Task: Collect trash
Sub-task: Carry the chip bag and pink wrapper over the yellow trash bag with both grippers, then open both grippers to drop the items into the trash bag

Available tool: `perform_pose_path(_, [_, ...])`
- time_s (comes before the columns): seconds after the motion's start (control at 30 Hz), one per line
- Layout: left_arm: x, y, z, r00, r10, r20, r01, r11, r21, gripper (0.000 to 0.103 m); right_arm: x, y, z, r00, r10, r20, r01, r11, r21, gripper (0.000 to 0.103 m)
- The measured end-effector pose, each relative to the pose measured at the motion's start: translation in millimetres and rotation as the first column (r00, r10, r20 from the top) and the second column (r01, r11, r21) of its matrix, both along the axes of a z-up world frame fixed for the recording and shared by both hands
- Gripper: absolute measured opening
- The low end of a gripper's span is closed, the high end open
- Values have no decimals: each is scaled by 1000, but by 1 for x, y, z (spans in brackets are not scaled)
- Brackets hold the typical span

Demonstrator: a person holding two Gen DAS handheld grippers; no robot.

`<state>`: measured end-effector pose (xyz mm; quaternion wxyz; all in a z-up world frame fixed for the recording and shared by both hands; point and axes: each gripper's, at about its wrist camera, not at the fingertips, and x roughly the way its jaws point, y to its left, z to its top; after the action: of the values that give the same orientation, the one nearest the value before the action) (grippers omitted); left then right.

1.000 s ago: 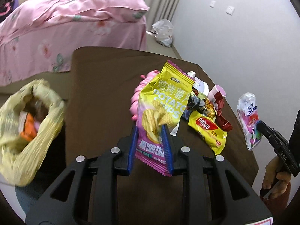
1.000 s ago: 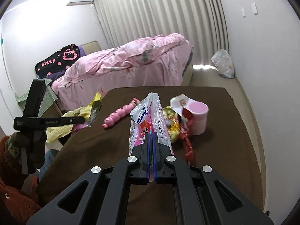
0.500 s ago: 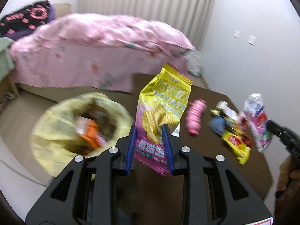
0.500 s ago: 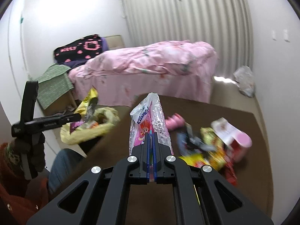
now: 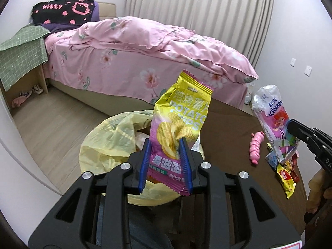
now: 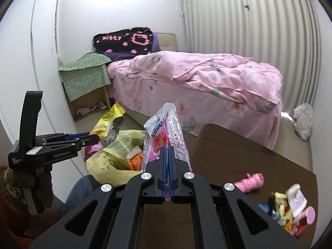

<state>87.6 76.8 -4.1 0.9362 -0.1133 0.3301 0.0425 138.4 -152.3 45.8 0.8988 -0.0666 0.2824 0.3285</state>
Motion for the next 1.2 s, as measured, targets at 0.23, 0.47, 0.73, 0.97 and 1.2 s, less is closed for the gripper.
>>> perform_pose_path(0.23, [17, 29, -13, 996, 89, -13, -89, 995, -39, 26, 27, 31, -14, 998, 54, -23, -54, 998, -30, 4])
perform_pose_path(0.47, [42, 31, -30, 994, 100, -44, -102, 994, -46, 26, 62, 56, -31, 996, 75, -47, -77, 996, -41, 4])
perform_pose_path(0.73, [54, 38, -80, 970, 145, -196, -153, 988, -29, 26, 92, 67, -48, 991, 91, -102, -95, 995, -37, 4])
perform_pose_path(0.97, [49, 48, -102, 954, 179, -240, -193, 980, -38, 26, 111, 101, -83, 970, 147, -195, -158, 987, -40, 4])
perform_pose_path(1.2, [52, 48, -104, 959, 172, -224, -186, 981, -46, 21, 115, 117, -105, 960, 170, -221, -188, 980, -64, 4])
